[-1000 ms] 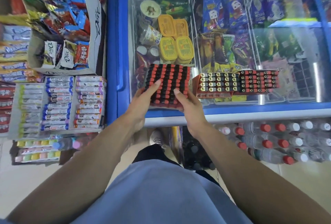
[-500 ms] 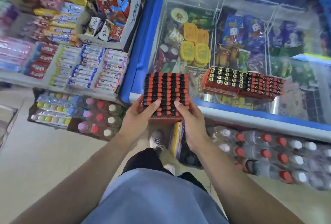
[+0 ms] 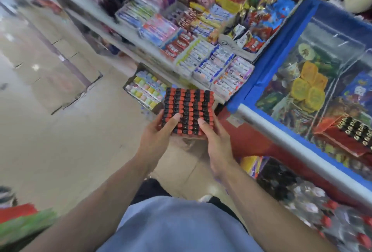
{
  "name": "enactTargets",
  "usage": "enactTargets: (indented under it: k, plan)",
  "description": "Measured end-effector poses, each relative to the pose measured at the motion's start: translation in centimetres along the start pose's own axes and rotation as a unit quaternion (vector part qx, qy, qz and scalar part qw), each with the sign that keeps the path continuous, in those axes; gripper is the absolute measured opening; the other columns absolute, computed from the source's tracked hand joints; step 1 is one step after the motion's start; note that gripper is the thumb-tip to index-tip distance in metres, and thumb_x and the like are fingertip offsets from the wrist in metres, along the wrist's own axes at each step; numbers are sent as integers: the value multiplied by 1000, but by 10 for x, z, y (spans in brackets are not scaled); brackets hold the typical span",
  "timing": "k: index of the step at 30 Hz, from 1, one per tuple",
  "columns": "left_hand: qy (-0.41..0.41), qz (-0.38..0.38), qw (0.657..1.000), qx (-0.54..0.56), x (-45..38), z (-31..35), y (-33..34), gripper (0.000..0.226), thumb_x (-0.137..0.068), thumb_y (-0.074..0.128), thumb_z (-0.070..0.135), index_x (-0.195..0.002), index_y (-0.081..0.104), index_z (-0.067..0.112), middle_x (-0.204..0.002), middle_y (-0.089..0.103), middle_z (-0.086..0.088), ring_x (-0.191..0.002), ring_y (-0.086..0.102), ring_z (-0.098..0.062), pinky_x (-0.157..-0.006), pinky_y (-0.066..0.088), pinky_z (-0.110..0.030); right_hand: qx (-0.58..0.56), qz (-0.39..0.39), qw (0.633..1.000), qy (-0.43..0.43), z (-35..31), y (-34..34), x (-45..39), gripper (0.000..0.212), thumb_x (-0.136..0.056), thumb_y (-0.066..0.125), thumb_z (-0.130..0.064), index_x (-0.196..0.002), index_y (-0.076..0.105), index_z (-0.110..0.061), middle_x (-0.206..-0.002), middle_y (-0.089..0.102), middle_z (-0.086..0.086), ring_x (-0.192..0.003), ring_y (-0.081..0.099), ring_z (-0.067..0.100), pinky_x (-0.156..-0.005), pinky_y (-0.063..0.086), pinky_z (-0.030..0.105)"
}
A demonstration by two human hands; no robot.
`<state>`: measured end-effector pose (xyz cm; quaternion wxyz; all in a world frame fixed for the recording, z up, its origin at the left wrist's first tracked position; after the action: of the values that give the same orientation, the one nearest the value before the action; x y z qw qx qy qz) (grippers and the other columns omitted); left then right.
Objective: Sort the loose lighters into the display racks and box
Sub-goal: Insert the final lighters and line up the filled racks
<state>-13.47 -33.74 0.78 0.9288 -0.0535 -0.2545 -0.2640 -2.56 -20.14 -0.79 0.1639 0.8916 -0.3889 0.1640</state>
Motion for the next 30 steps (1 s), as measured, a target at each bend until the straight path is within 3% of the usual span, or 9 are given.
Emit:
enactTargets:
  k: [7, 9, 13, 17, 24, 30]
  plan:
    - [7, 26, 1000, -1, -62, 40, -168, 24, -99, 63, 40, -121, 70, 32, -99, 78, 19, -86, 69, 12, -62, 42, 3, 26, -39, 999, 9, 18, 185, -39, 35, -98, 67, -31, -131, 64, -41, -126, 72, -6, -120, 66, 16, -108, 49, 47]
    - [7, 26, 1000, -1, -83, 55, -214, 27, -100, 61, 41, -124, 70, 32, -104, 78, 19, -91, 69, 11, -70, 44, -2, 29, -52, 998, 28, 22, 237, -51, 33, -96, 68, -38, -129, 65, -44, -125, 72, -7, -120, 66, 16, -107, 49, 51]
    - [0, 15, 1000, 10, -123, 84, -286, 31, -102, 58, 38, -131, 68, 30, -113, 77, 14, -104, 69, 1, -91, 40, -20, 34, -60, 997, 25, 12, 318, -79, 39, -98, 66, -33, -137, 62, -33, -124, 73, -4, -117, 68, 16, -99, 54, 38]
    - [-2, 12, 1000, 25, -176, 111, -339, 29, -103, 58, 33, -128, 69, 25, -115, 77, 7, -111, 70, -12, -117, 36, -44, 60, -71, 996, 18, -1, 384, -121, 40, -97, 66, -35, -137, 62, -31, -122, 73, -8, -115, 68, 12, -100, 52, 37]
    - [12, 10, 1000, -5, -296, 175, -401, 26, -100, 62, 34, -123, 72, 26, -113, 77, 7, -110, 70, -10, -117, 37, -47, 50, -61, 997, -4, -26, 475, -230, 35, -99, 64, -30, -134, 64, -32, -118, 74, -11, -110, 69, 6, -89, 52, 25]
    - [27, -10, 999, -26, -405, 265, -440, 42, -90, 65, 47, -128, 70, 31, -120, 76, 5, -120, 67, -16, -120, 32, -51, 35, -72, 996, -28, -74, 558, -338, 38, -101, 62, -27, -138, 62, -29, -125, 72, -7, -118, 67, 13, -106, 51, 43]
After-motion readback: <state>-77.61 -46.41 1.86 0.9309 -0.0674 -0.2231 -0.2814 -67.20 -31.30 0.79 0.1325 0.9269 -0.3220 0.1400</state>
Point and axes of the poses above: each hand's wrist, its own x-axis away from the middle knuckle, its own y-axis out of the palm, z = x × y, the point moved 10 cm from there along -x, towards the middle knuckle
